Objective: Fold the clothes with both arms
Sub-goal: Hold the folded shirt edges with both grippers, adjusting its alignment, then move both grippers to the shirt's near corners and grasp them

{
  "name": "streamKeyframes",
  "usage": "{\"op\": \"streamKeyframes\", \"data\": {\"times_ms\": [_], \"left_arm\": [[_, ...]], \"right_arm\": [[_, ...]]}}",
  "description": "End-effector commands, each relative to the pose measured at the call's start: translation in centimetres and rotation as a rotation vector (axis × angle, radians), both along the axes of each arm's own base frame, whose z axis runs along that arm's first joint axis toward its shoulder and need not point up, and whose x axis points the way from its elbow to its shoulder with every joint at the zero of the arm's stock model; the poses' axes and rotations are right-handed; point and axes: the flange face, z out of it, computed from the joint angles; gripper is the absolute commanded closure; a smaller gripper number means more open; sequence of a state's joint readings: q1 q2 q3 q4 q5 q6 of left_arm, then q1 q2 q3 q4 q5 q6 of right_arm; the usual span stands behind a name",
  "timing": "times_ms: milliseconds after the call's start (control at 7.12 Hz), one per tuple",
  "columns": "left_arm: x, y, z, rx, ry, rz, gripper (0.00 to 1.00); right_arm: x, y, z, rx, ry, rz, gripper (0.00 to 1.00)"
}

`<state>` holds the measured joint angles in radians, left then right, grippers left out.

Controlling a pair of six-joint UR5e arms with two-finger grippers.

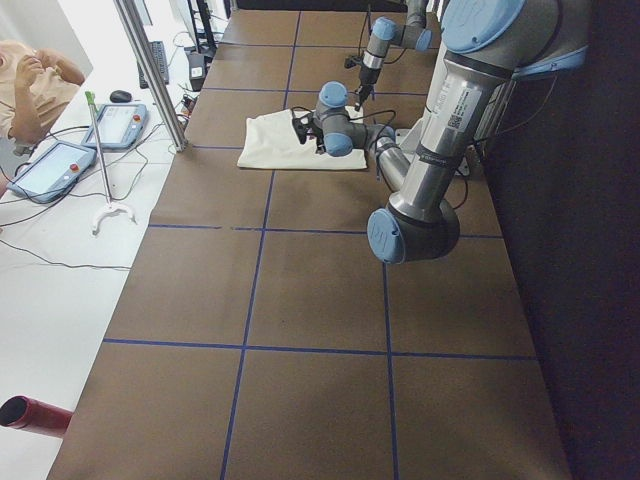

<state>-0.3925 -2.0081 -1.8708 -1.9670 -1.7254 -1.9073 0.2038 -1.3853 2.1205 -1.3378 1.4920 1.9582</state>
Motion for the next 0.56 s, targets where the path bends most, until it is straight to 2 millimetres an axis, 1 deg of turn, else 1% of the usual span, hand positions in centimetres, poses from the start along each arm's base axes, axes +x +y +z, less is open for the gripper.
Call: {"op": "streamKeyframes", "data": {"times_ms": [0,141,422], "left_arm": [[3.4,8.4,3.1,-0.097,-0.075,0.027,0.35],[4.8,10.6,3.8,-0.101,-0.091,0.04,0.35],[5.5,10.9,3.9,-0.102,-0.098,0.046,0.35]], "right_arm": [[0.1,0.3,-0.1,0.002,-0.003,-0.006,1.0],[0.0,0.3,0.1,0.001,0.002,-0.008,1.0],[0.0,0.2,0.2,0.002,0.004,-0.005,1.0]]}}
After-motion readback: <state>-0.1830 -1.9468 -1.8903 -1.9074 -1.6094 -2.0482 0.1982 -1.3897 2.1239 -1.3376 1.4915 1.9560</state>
